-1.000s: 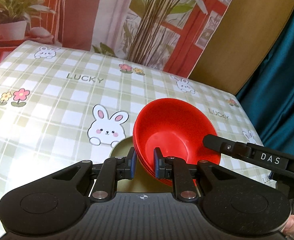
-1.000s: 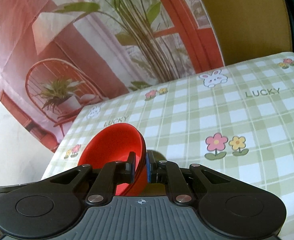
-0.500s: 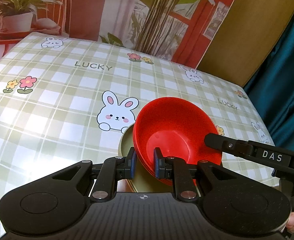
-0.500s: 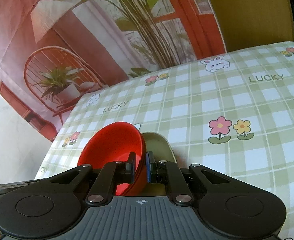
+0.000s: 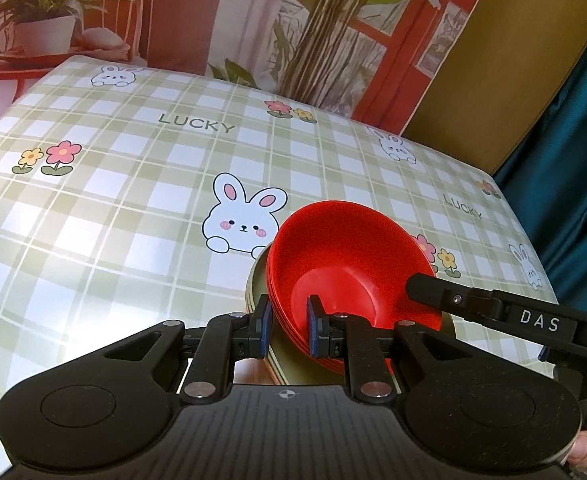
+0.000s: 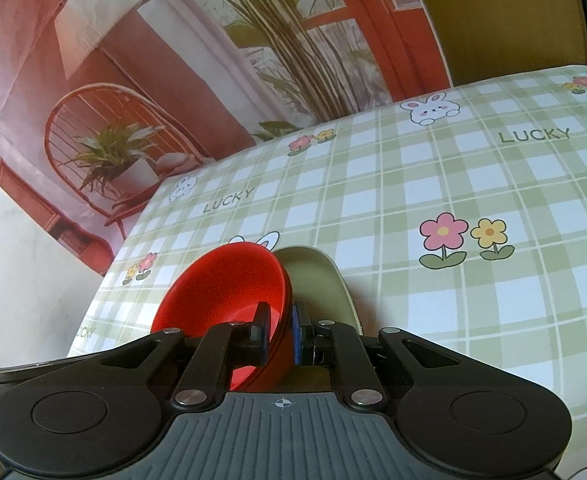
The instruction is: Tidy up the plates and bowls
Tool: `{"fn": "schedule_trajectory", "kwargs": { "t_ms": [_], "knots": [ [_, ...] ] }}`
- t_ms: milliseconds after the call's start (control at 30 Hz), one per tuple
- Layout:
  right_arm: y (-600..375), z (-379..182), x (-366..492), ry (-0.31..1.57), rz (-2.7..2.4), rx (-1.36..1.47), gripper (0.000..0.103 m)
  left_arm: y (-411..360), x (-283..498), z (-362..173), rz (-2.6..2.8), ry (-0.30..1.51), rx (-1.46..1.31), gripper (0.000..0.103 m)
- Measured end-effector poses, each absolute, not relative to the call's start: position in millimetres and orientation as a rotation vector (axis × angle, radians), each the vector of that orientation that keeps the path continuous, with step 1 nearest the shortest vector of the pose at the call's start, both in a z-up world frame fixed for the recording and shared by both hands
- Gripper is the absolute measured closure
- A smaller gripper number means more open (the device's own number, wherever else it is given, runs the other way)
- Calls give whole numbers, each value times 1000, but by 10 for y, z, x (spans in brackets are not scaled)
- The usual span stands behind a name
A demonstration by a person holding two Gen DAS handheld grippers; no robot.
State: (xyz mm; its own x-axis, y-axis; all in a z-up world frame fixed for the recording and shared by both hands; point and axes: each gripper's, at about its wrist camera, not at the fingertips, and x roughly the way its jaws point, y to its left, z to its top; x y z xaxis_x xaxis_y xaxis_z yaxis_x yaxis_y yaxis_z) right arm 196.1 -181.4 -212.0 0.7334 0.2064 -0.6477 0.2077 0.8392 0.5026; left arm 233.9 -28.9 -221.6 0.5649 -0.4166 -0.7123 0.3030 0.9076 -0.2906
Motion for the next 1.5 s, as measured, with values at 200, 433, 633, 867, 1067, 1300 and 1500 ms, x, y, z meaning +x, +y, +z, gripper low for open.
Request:
{"fn": "schedule_trajectory", "kwargs": {
  "t_ms": [200, 433, 633, 867, 1067, 1300, 1500],
  "knots": [
    [-1820, -2120, 1965, 757, -2, 588, 91, -295, 2338, -2212, -427, 871, -130, 84],
    [-1841, -2069, 1958, 741, -8, 566, 82, -284, 2353, -2206, -432, 873, -119, 83],
    [-1844, -1935, 1912, 715, -18, 507, 72, -262, 2322, -2136, -441, 840, -98, 63],
    [-1804, -1817, 1839, 716, -48, 410, 66, -280, 2255, -1992, -436, 791, -51, 59],
    [-1787, -1737, 1756, 715, -66, 363, 52, -241, 2167, -1910, -415, 766, -36, 50],
    [-1774, -1474, 1606, 656, -76, 326, 26, -160, 2014, -1522, -392, 657, -20, 30],
    [-1781, -1044, 1460, 567, -84, 285, 1, -98, 1821, -1080, -410, 542, -25, 15]
  ]
}}
